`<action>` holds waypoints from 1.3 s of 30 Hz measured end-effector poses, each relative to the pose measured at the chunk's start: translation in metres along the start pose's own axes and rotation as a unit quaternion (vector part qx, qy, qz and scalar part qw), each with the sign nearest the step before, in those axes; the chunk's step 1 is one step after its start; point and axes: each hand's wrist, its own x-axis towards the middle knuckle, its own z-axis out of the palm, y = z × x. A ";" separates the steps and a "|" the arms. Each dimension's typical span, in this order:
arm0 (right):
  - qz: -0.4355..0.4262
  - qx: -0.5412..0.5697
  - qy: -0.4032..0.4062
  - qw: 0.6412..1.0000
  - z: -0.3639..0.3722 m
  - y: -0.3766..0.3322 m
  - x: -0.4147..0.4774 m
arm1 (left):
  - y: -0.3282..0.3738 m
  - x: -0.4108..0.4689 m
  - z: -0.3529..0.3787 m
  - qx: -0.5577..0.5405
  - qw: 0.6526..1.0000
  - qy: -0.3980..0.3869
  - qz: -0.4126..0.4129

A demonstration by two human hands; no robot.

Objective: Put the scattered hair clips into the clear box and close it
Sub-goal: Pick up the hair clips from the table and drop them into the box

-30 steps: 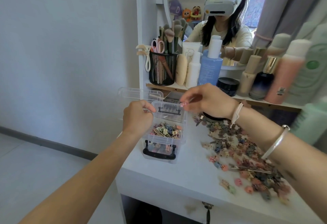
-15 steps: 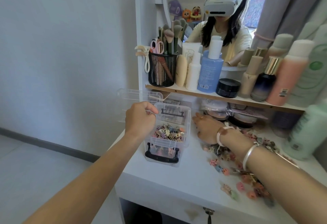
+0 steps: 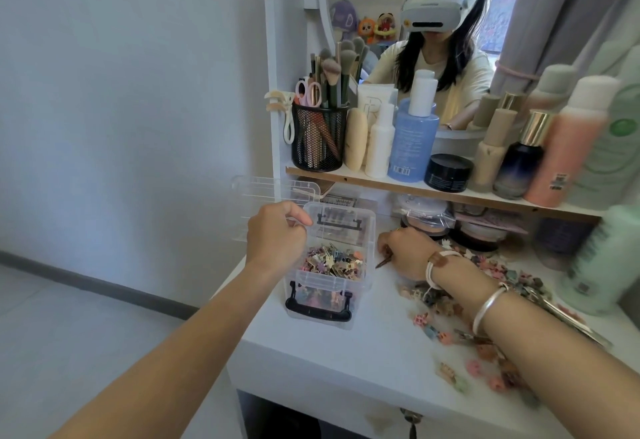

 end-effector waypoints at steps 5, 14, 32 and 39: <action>-0.045 0.047 0.004 0.998 -0.018 0.002 -0.020 | 0.001 -0.001 0.000 -0.002 1.000 0.002 0.002; -0.128 0.372 -0.007 0.920 -0.090 -0.037 -0.041 | 0.003 -0.002 0.006 -0.009 1.000 0.000 0.003; 0.036 -0.123 -0.055 0.990 0.007 0.010 0.014 | 0.001 0.001 0.009 0.009 1.000 -0.011 0.013; 0.009 0.074 -0.044 0.996 -0.006 0.014 -0.001 | 0.001 0.000 0.009 0.006 1.000 -0.011 0.016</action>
